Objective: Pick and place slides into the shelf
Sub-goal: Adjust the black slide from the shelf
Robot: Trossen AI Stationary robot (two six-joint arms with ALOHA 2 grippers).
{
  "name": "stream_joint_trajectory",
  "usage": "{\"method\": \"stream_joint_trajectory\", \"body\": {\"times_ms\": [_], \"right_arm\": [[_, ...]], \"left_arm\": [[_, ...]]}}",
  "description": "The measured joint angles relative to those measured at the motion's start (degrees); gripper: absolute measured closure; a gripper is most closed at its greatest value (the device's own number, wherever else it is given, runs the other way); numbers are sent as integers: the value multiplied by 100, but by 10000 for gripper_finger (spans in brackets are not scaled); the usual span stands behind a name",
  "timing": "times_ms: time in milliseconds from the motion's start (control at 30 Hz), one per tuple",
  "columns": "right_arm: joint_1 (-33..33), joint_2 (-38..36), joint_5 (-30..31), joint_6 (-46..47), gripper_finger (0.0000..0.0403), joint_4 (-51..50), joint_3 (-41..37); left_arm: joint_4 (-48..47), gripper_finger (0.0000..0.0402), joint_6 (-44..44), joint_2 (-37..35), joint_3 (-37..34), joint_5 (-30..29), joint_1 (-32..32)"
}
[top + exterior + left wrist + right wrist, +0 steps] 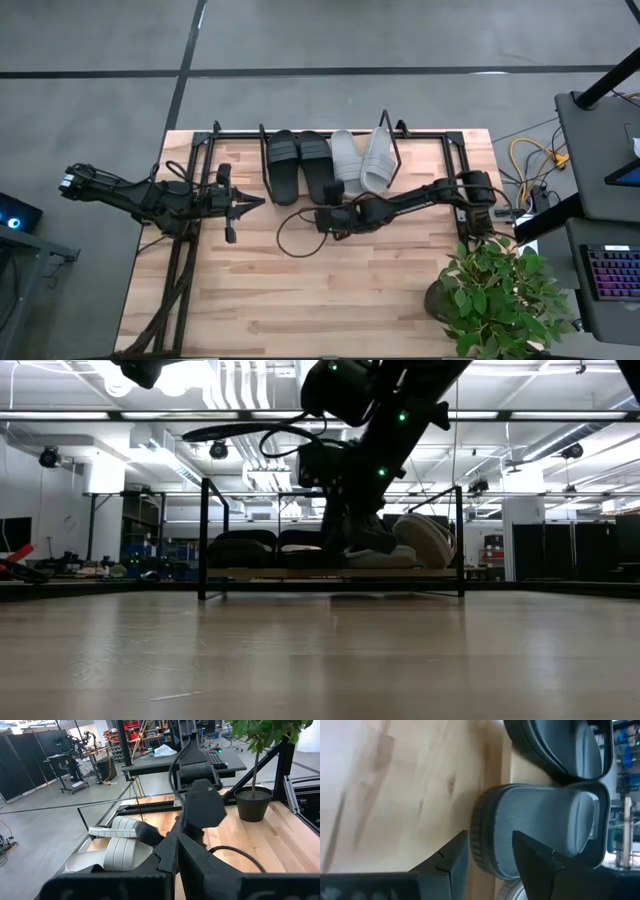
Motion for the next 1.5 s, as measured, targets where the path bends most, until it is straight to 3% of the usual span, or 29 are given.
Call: {"method": "stream_joint_trajectory", "body": {"times_ms": [400,1000,1500], "right_arm": [[-89,98,-61,98,268,16,-41],[-115,184,22,80,372,69,-32],[-113,197,-85,56,380,149,363]], "left_arm": [[9,402,-17,3,0,0,0],[2,402,-20,4,-2,2,0],[12,402,-20,4,-2,2,0]]}}
